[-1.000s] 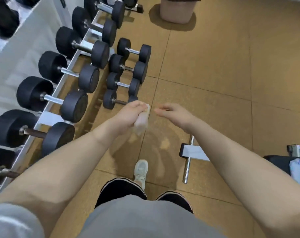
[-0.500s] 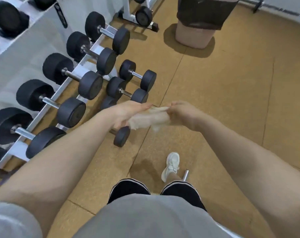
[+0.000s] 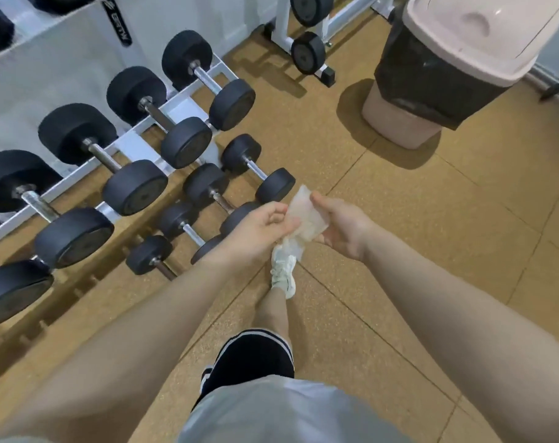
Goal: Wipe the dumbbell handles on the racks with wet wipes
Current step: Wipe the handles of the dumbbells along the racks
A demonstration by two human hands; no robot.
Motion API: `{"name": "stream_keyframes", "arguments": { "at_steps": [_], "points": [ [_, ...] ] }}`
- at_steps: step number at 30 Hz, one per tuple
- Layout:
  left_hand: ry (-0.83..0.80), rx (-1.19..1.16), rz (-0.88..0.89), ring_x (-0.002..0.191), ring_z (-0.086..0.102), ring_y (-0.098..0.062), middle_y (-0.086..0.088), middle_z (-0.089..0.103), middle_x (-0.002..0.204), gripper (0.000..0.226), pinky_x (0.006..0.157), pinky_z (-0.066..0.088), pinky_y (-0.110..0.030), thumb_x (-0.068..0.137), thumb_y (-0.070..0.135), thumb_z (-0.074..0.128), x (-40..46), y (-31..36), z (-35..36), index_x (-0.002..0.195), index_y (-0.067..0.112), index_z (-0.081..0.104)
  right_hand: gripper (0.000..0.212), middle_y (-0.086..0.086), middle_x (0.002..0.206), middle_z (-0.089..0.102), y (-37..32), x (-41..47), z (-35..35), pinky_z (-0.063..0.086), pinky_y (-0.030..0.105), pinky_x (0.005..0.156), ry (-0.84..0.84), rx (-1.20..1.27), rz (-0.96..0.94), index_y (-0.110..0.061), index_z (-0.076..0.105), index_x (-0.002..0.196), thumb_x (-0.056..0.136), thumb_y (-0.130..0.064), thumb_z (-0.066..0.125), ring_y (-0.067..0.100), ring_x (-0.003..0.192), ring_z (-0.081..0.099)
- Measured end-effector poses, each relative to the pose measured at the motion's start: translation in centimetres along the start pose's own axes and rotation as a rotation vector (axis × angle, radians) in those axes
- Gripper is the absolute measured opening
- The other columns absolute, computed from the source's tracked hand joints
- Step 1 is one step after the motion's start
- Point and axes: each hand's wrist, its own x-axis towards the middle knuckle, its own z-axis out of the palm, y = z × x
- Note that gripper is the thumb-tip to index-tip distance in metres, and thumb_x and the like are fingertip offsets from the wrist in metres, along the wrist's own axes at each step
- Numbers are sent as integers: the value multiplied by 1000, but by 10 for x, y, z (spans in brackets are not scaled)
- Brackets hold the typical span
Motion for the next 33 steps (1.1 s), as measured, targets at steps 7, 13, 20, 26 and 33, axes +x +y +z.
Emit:
{"name": "stream_keyframes", "arguments": {
  "at_steps": [7, 13, 20, 26, 33],
  "points": [
    [206, 253, -35, 60, 53, 6, 9, 61, 71, 14, 59, 39, -7, 85, 17, 65, 146, 34, -43, 95, 10, 59, 22, 7, 90, 56, -89, 136, -42, 48, 34, 73, 66, -422, -87, -11, 53, 101, 86, 4, 53, 20, 79, 56],
    [363, -50, -214, 73, 47, -16, -9, 55, 80, 31, 68, 36, -30, 85, 24, 65, 253, 46, -69, 98, -3, 57, 16, 8, 98, 59, -142, 223, -69, 35, 21, 66, 119, -1161, -690, -8, 65, 99, 87, -15, 57, 22, 83, 56],
    [405, -410, -339, 87, 66, -14, -3, 69, 94, 16, 85, 52, -30, 94, 26, 50, 341, 17, -83, 90, 19, 64, 61, -6, 127, 54, -143, 318, -92, 35, 4, 89, -265, -1022, -490, -10, 46, 132, 79, -32, 68, -4, 110, 49],
    [478, -438, -338, 103, 59, -6, 5, 68, 106, 22, 94, 43, -24, 94, 37, 47, 415, -42, -91, 103, 27, 64, 22, -10, 97, 62, -131, 432, -114, 37, 0, 69, -182, -1039, -355, -16, 61, 113, 92, -17, 56, 1, 84, 57],
    [641, -273, -395, 102, 60, -10, 9, 65, 104, 16, 102, 40, -34, 96, 35, 42, 500, -183, -112, 102, 30, 56, 13, 3, 85, 56, -84, 586, -146, 44, 26, 68, 55, -744, 8, -15, 51, 92, 98, -20, 41, 18, 80, 53]
  ]
}}
